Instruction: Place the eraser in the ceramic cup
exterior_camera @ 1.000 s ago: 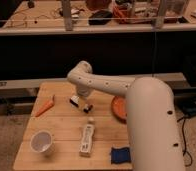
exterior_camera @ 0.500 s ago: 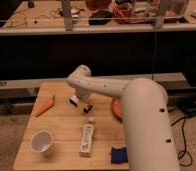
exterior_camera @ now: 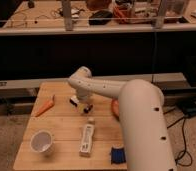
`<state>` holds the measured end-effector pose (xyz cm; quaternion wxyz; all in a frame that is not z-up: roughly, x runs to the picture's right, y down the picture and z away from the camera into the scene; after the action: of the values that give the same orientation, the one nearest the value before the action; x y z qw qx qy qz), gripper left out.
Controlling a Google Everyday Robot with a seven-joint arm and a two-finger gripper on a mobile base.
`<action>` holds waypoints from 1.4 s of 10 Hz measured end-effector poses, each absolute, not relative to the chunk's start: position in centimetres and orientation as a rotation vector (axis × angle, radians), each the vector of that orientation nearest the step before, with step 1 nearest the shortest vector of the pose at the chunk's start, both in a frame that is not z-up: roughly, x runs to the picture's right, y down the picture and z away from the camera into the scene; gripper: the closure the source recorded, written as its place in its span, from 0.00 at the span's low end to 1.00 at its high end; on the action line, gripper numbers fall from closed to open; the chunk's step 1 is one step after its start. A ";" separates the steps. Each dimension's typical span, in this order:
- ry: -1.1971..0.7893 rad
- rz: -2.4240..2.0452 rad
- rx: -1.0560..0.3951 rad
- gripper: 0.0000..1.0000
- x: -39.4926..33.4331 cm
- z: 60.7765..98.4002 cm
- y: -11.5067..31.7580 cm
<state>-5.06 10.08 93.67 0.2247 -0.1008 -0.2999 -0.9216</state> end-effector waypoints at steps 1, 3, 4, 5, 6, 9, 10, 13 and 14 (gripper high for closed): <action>-0.833 -2.522 -0.288 0.20 -5.3 93.7 10.1; -0.844 -2.500 -0.286 0.20 -5.8 93.7 9.8; -0.849 -2.486 -0.282 0.20 -6.0 93.8 9.7; -0.857 -2.471 -0.276 0.20 -6.1 93.9 9.7; -0.861 -2.461 -0.270 0.20 -6.2 93.9 9.6; -0.844 -2.396 -0.280 0.20 -6.0 94.0 9.8; -0.843 -2.392 -0.277 0.20 -6.0 94.0 9.8; -0.856 -2.395 -0.268 0.25 -6.1 94.1 10.0; -0.863 -2.396 -0.265 0.32 -6.2 94.1 10.1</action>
<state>-6.18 10.09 94.10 0.2864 -0.0991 -0.3229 -0.8966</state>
